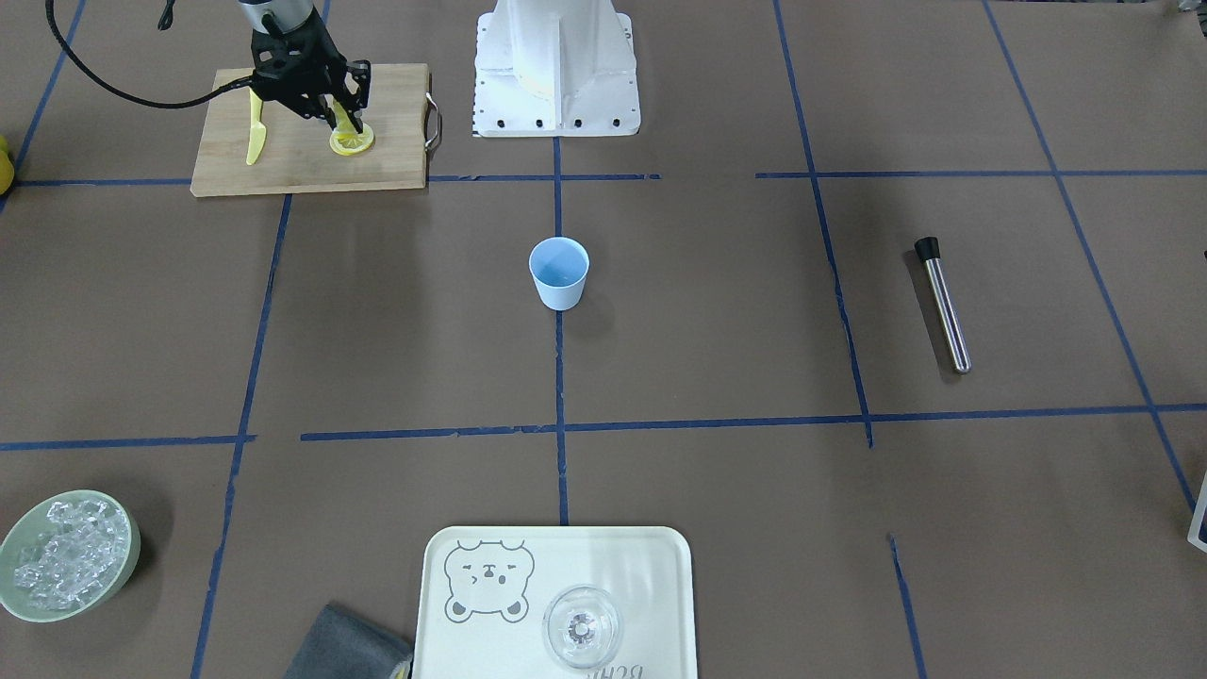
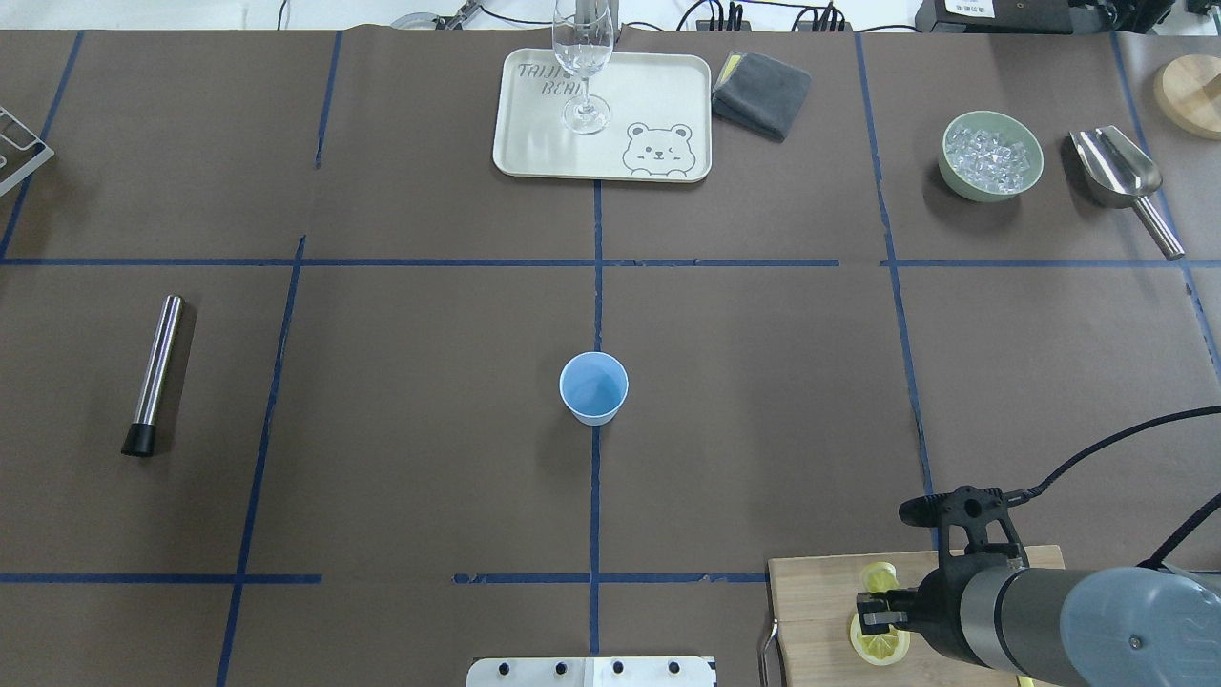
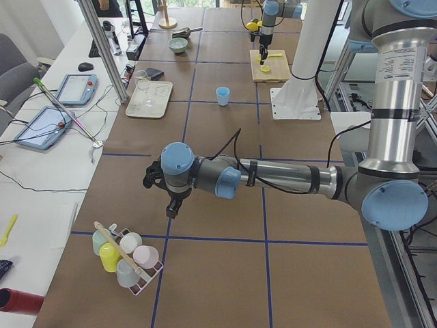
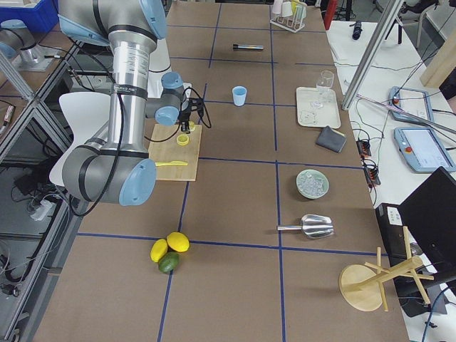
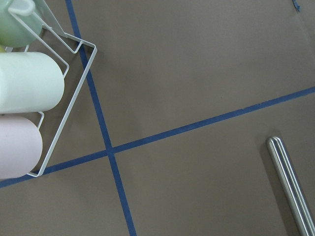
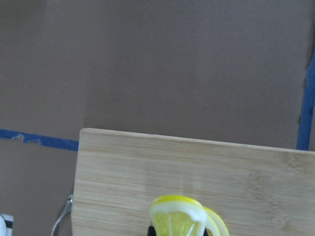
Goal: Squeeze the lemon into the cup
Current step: 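Lift the lemon slice and carry it over the blue cup with the right gripper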
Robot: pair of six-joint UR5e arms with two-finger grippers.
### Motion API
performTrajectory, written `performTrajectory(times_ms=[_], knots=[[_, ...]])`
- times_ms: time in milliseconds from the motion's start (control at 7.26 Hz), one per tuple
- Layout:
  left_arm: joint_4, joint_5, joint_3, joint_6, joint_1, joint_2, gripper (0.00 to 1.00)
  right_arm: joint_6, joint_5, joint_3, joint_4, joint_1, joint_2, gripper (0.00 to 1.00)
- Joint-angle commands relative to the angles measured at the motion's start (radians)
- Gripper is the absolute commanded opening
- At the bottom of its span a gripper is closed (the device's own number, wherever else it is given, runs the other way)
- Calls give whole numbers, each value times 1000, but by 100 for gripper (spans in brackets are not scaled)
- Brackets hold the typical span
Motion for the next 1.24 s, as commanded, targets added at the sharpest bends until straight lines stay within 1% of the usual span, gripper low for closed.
performTrajectory(times_ms=[0, 138, 276, 413, 551, 827, 1102], knots=[[0, -2, 0, 0, 0, 2, 100, -1, 5, -14, -79, 70, 149, 33], [0, 0, 0, 0, 0, 2, 100, -1, 6, -43, -230, 114, 323, 34], [0, -2, 0, 0, 0, 2, 100, 1, 6, -126, -382, 151, 541, 37], [0, -2, 0, 0, 0, 2, 100, 25, 8, -217, -449, 182, 684, 37], [0, -2, 3, 0, 0, 2, 100, 85, 8, -303, -442, 211, 769, 37], [0, -2, 6, 0, 0, 2, 100, 88, 12, -464, -442, 239, 915, 41], [0, -2, 2, 0, -2, 14, 100, 88, 23, -488, -440, 263, 926, 45]])
